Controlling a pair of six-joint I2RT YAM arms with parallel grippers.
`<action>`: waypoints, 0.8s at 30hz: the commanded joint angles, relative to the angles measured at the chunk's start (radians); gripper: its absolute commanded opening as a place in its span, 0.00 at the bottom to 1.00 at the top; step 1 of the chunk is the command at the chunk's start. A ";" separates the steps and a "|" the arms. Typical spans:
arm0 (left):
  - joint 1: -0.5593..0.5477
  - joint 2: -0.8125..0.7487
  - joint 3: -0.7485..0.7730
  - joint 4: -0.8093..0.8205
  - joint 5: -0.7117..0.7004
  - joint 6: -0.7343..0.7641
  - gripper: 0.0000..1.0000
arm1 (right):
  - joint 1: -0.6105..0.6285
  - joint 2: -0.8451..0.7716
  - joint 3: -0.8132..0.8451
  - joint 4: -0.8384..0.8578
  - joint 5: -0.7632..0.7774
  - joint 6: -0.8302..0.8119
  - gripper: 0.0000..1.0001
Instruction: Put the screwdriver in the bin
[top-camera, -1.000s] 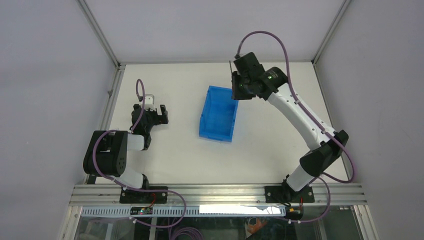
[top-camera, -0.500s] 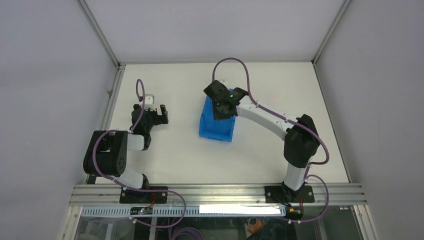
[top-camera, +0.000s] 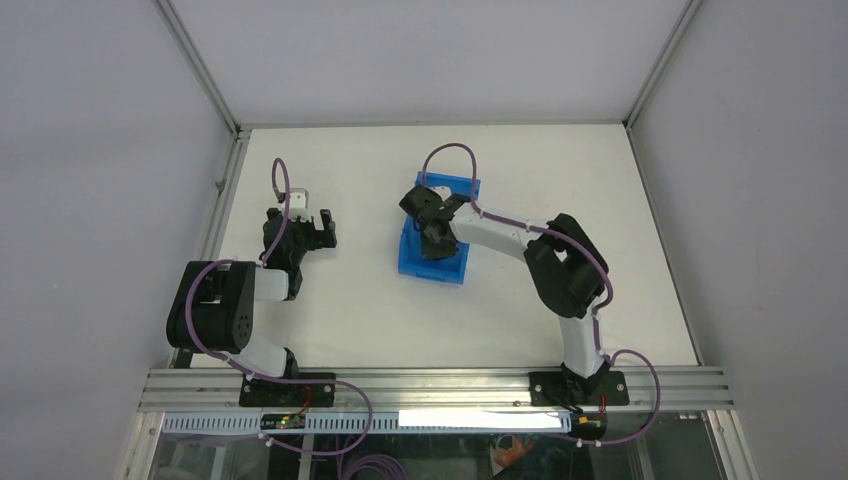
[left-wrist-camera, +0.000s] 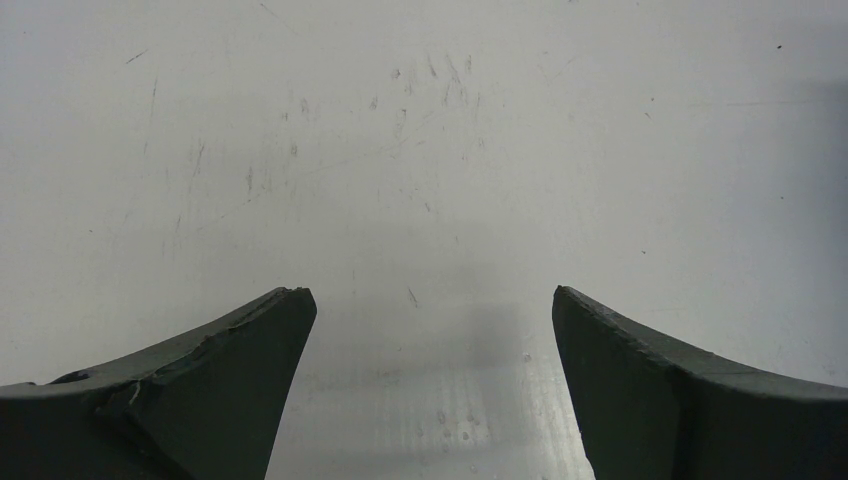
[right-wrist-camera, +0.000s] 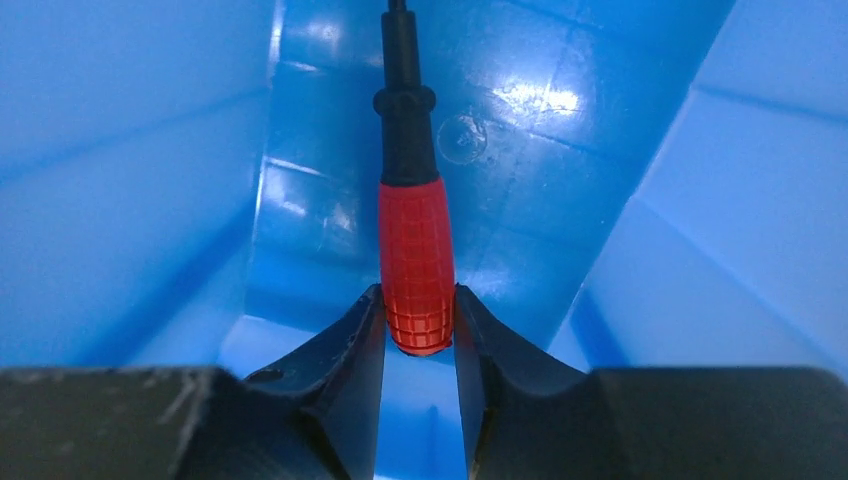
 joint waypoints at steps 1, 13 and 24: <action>-0.010 -0.035 -0.002 0.028 0.008 -0.019 0.99 | -0.014 0.015 0.008 0.034 0.037 0.050 0.36; -0.011 -0.035 -0.002 0.028 0.008 -0.019 0.99 | -0.024 -0.043 0.131 -0.020 0.113 -0.029 0.52; -0.011 -0.035 -0.002 0.028 0.009 -0.019 0.99 | -0.107 -0.226 0.280 -0.101 0.195 -0.206 0.99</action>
